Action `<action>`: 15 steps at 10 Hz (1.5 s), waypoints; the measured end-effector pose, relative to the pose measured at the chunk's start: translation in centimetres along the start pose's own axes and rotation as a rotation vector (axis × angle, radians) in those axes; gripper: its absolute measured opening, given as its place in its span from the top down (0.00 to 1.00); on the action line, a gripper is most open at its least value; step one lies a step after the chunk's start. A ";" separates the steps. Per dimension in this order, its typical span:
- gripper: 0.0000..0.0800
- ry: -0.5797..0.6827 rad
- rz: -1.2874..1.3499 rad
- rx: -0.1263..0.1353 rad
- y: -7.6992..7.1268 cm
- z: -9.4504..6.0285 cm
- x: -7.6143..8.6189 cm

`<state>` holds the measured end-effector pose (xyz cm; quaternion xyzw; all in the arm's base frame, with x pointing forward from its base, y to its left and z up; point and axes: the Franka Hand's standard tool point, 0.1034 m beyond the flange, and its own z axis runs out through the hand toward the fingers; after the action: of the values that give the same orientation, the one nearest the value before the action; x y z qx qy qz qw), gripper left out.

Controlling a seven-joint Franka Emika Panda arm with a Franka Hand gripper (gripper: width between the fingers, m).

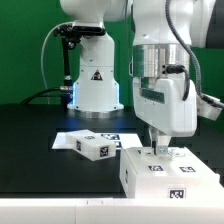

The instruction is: Assemble cabinet

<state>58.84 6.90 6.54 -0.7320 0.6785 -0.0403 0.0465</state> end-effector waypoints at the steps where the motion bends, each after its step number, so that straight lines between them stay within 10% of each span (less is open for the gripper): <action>1: 0.92 0.001 0.000 -0.001 0.0 0.1 0.0; 10: 0.83 -0.006 -0.009 -0.022 -0.1 0.0 0.1; 15: 0.05 -0.053 0.022 -0.034 2.9 -2.5 -1.2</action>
Offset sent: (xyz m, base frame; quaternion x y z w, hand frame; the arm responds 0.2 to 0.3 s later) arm 0.0207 0.0052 0.0007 -0.0033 -0.0025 -0.0298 0.9995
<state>55.58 7.81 8.72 -0.7261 0.6856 -0.0085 0.0524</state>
